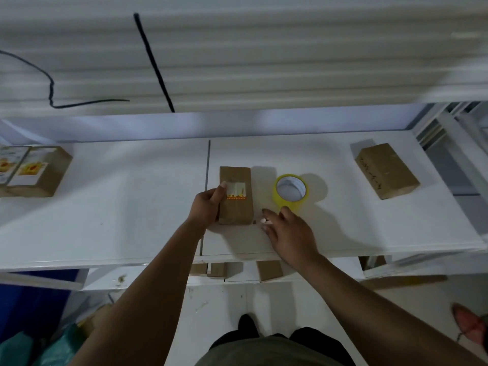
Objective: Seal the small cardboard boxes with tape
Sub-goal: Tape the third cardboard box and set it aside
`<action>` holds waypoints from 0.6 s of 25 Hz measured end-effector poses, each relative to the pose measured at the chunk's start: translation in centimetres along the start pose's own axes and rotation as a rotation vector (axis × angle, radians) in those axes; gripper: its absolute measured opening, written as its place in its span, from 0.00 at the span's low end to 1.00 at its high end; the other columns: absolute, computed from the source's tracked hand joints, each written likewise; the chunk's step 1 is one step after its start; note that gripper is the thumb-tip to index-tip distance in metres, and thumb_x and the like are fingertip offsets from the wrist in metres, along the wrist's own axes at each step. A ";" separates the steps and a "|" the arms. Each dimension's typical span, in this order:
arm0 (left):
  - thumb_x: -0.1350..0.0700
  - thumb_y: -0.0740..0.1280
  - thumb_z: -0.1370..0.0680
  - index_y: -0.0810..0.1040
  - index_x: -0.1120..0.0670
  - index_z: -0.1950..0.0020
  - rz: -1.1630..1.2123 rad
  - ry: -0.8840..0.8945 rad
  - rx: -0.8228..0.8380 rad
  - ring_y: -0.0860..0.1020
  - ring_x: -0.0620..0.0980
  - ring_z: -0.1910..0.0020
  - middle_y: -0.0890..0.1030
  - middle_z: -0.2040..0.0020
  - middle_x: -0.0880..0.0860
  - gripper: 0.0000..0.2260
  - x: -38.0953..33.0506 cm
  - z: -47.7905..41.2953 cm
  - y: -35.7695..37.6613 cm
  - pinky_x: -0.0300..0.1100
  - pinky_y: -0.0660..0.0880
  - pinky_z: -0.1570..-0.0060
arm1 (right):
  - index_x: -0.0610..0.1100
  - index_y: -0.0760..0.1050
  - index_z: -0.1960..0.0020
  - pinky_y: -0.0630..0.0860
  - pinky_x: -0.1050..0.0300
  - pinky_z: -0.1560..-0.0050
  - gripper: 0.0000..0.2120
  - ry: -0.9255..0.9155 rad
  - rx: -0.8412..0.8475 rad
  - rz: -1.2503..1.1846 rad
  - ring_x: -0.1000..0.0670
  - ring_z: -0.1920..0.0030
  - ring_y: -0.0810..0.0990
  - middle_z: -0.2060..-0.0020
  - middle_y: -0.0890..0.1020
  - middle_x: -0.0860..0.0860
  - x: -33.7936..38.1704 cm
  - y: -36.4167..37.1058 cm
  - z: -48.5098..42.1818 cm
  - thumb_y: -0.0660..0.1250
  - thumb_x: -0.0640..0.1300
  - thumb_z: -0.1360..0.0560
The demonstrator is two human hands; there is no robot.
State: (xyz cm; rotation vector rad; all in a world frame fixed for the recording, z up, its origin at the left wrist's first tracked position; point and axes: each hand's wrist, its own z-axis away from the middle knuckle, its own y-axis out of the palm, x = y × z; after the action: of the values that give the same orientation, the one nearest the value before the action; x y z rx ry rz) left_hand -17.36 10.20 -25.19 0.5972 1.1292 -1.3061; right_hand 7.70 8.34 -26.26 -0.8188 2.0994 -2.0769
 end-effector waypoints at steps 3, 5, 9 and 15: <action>0.30 0.65 0.21 0.88 0.49 0.51 -0.001 0.016 0.013 0.88 0.44 0.60 0.89 0.58 0.46 0.24 0.4 0.2 -0.1 0.36 0.81 0.63 | 0.46 0.77 0.36 0.76 0.49 0.59 0.15 0.114 -0.004 -0.047 0.39 0.50 0.80 0.45 0.75 0.44 0.4 -0.1 0.4 0.67 0.53 0.19; 0.30 0.65 0.22 0.88 0.50 0.51 0.005 0.015 0.022 0.88 0.45 0.59 0.90 0.57 0.47 0.25 0.6 0.2 -0.3 0.37 0.82 0.61 | 0.45 0.74 0.41 0.73 0.50 0.62 0.13 0.190 -0.070 -0.096 0.38 0.51 0.82 0.47 0.79 0.45 0.6 -0.8 0.3 0.66 0.53 0.18; 0.30 0.66 0.22 0.88 0.50 0.50 0.024 0.013 0.034 0.89 0.46 0.59 0.90 0.57 0.48 0.25 0.7 0.2 -0.4 0.36 0.82 0.63 | 0.46 0.75 0.41 0.77 0.48 0.58 0.16 0.357 -0.095 -0.337 0.36 0.54 0.83 0.56 0.85 0.43 2.3 -2.2 -1.9 0.62 0.58 0.16; 0.32 0.66 0.20 0.88 0.51 0.50 0.017 0.016 0.023 0.88 0.47 0.59 0.90 0.57 0.49 0.24 0.6 0.3 -0.3 0.40 0.83 0.59 | 0.40 0.76 0.41 0.76 0.47 0.54 0.15 0.456 -0.034 -0.481 0.35 0.47 0.82 0.50 0.84 0.39 4.3 -2.0 -5.5 0.58 0.50 0.14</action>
State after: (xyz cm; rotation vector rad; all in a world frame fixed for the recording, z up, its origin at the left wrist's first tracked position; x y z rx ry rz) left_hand -17.58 9.60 -25.52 0.6345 1.1213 -1.3034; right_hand 2.40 11.66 -22.57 -1.0173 2.3372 -2.6984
